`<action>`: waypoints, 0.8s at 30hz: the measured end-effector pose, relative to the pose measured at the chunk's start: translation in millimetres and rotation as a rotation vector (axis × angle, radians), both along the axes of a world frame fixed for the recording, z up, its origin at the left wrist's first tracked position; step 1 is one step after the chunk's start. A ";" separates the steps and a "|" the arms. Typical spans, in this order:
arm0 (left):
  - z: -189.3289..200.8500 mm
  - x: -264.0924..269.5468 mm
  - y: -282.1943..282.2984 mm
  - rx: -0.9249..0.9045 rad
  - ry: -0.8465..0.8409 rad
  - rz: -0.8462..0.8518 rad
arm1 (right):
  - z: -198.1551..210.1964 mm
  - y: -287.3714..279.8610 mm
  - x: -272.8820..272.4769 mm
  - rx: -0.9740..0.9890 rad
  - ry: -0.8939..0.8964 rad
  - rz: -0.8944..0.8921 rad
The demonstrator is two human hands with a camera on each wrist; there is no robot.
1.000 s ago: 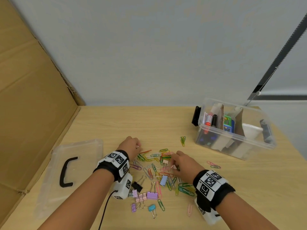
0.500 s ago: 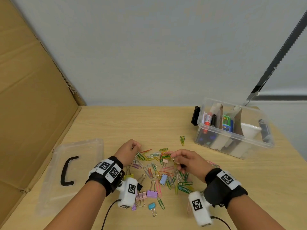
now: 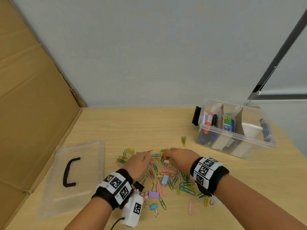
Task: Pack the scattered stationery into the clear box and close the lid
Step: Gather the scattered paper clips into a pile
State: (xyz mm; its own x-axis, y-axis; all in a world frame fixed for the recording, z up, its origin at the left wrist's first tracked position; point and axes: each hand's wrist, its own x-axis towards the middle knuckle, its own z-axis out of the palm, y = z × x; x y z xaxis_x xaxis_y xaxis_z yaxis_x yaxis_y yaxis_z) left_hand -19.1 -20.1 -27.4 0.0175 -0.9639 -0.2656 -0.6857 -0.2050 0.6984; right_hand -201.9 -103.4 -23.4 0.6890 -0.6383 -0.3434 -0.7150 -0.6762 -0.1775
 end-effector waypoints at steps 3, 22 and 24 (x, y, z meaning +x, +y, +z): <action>0.6 -8.3 -4.5 -0.018 -0.085 -0.015 | -1.2 -2.2 10.8 -0.069 0.111 0.164; 6.9 -23.8 -1.6 -0.006 -0.047 0.044 | 20.8 3.0 -32.0 0.127 -0.210 -0.049; 12.0 -36.9 -5.9 -0.029 -0.035 0.037 | 48.0 -2.9 -57.2 0.072 -0.351 -0.091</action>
